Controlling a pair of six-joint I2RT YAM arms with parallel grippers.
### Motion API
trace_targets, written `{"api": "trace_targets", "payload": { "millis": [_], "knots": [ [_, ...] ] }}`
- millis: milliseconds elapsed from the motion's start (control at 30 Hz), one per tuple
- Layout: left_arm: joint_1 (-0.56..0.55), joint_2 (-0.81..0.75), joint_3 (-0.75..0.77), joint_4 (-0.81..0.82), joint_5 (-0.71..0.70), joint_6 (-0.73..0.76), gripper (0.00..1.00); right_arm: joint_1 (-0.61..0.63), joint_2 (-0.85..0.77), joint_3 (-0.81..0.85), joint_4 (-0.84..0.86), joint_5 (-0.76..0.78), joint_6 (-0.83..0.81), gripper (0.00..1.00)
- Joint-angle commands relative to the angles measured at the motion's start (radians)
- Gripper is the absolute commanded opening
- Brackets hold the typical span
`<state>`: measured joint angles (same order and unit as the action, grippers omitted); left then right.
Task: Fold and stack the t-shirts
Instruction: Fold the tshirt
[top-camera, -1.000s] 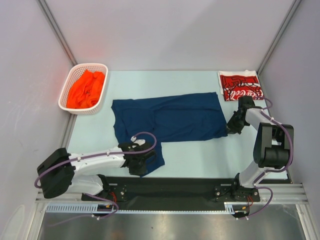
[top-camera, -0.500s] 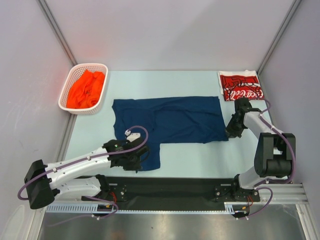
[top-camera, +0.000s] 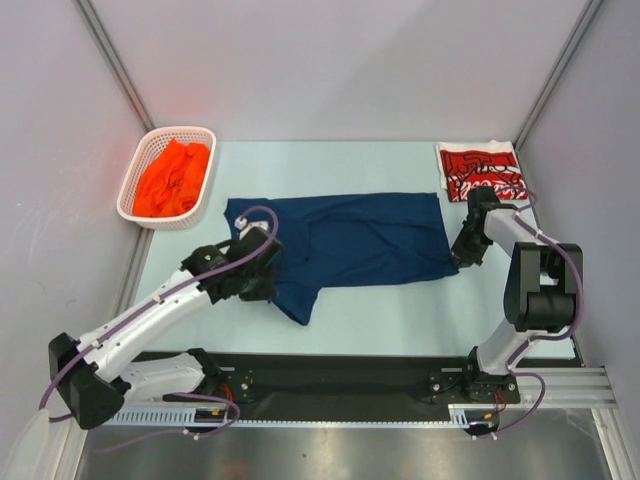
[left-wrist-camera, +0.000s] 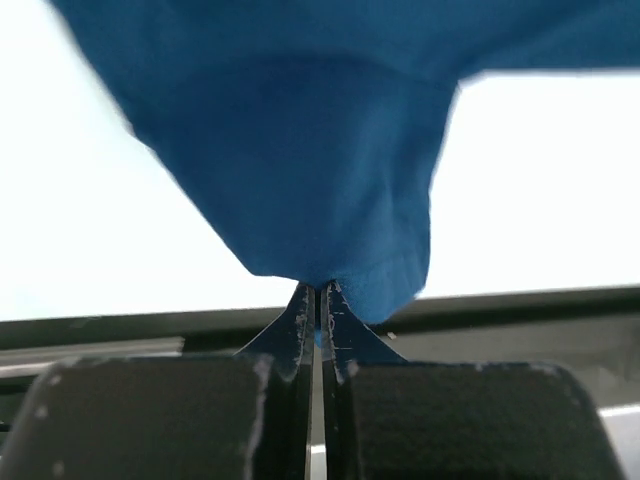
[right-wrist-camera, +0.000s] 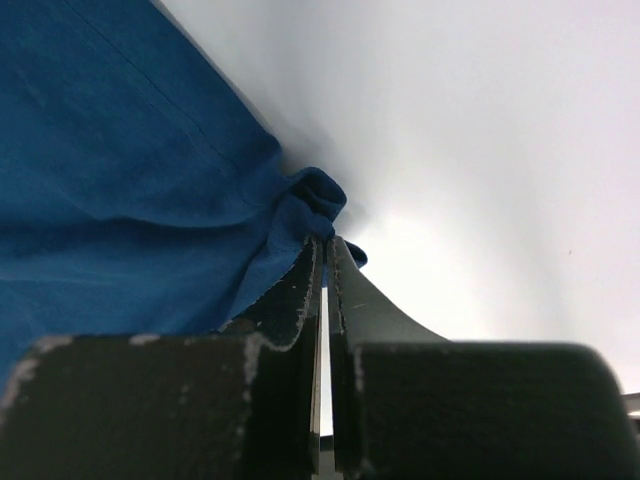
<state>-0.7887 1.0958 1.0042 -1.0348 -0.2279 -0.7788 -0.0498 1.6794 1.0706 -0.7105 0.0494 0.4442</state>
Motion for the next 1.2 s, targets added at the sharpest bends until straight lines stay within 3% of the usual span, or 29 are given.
{"api": "trace_targets", "payload": {
  "millis": [0, 600, 867, 1167],
  "knots": [
    [0.098, 0.013, 0.059, 0.010, 0.021, 0.130, 0.00, 0.005, 0.020, 0.045, -0.012, 0.018, -0.019, 0.00],
    [0.350, 0.470, 0.597, 0.131, 0.024, 0.429, 0.00, 0.018, 0.160, 0.308, -0.138, -0.039, -0.055, 0.00],
    [0.381, 0.668, 0.824, 0.131, 0.061, 0.474, 0.00, 0.018, 0.246, 0.430, -0.179, -0.040, -0.071, 0.00],
    [0.451, 0.772, 0.944, 0.116, 0.061, 0.483, 0.00, 0.016, 0.341, 0.557, -0.207, -0.072, -0.056, 0.00]
  ]
}}
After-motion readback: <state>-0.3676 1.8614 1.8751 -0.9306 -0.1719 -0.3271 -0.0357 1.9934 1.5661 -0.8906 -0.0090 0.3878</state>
